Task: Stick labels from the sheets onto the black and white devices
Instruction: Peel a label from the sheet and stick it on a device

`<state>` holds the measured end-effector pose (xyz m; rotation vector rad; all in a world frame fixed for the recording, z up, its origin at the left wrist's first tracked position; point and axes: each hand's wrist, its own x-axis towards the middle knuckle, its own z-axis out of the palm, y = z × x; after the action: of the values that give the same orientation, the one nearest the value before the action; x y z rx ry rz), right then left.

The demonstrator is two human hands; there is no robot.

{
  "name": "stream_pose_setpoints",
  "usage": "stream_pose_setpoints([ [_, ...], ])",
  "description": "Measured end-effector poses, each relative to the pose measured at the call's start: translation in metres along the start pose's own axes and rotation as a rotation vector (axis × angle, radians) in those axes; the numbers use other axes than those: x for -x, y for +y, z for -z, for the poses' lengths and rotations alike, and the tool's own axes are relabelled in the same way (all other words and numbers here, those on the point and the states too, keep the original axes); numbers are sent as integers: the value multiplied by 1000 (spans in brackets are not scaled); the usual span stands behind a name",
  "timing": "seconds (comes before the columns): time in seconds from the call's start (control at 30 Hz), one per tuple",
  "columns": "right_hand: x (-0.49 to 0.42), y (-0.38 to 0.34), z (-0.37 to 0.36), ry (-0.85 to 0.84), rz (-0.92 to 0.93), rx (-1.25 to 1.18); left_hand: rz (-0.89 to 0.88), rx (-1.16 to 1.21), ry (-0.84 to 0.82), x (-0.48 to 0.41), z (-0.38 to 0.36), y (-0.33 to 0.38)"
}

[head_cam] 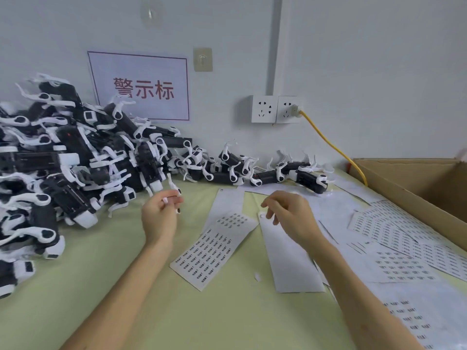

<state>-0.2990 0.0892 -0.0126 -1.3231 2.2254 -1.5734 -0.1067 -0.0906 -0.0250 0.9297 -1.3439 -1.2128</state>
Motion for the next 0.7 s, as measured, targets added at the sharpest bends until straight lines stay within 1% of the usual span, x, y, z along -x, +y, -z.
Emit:
stream_pose_setpoints([
  [0.07,4,-1,-10,-102,28,54,82,163,-81,6,-4,6],
  [0.13,7,-2,-20,-181,62,147,204,370,-197,12,-7,13],
  [0.2,10,-4,-27,-222,109,242,279,530,-326,15,-8,17],
  [0.27,12,-6,-31,-231,144,260,302,644,-477,20,-9,22],
  [0.37,15,-11,-31,-246,104,175,263,698,-718,27,-11,26],
  [0.47,18,-18,-31,-263,22,81,257,765,-887,34,-11,28],
  [0.57,16,-22,-30,-330,-126,-197,237,775,-1004,38,-10,31],
  [0.63,15,-24,-29,-395,-174,-322,230,743,-1072,40,-9,32],
  [0.7,16,-25,-30,-423,-228,-453,228,731,-1107,41,-9,33],
])
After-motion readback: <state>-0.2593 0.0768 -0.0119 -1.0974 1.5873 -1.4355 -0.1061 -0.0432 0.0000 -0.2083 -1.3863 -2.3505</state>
